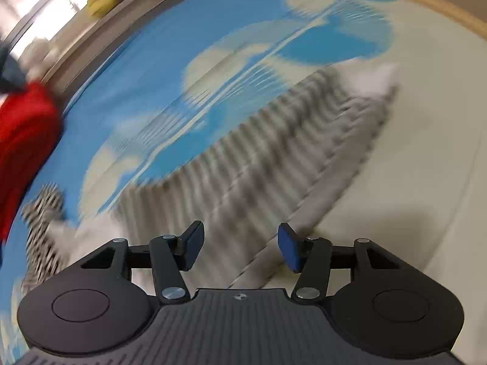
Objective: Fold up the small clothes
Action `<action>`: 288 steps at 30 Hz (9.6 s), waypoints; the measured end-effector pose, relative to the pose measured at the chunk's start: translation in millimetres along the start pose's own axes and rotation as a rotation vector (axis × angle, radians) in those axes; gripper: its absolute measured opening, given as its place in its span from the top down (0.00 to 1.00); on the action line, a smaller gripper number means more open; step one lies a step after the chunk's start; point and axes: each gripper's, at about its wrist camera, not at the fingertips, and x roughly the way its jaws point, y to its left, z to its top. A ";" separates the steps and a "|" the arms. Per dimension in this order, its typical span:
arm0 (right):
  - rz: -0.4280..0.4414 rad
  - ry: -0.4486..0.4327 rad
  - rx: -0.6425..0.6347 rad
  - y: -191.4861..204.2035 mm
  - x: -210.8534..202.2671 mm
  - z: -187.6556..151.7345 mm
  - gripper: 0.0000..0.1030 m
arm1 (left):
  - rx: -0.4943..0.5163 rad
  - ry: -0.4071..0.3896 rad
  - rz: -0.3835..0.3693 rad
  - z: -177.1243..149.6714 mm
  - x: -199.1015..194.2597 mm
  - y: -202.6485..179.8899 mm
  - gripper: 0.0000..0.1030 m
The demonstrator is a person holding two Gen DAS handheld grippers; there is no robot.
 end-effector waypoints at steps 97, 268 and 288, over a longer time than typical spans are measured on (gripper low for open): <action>0.239 0.296 -0.410 204.1 13.2 -129.7 0.53 | -0.613 0.040 0.139 7.6 39.8 153.1 0.93; 0.426 0.423 -0.362 210.2 -1.0 -137.4 0.99 | -0.466 -0.114 -0.098 27.4 35.0 84.1 0.99; 0.247 0.425 -0.491 199.1 12.2 -153.6 0.48 | -0.670 0.189 -0.071 -4.0 66.7 153.0 0.57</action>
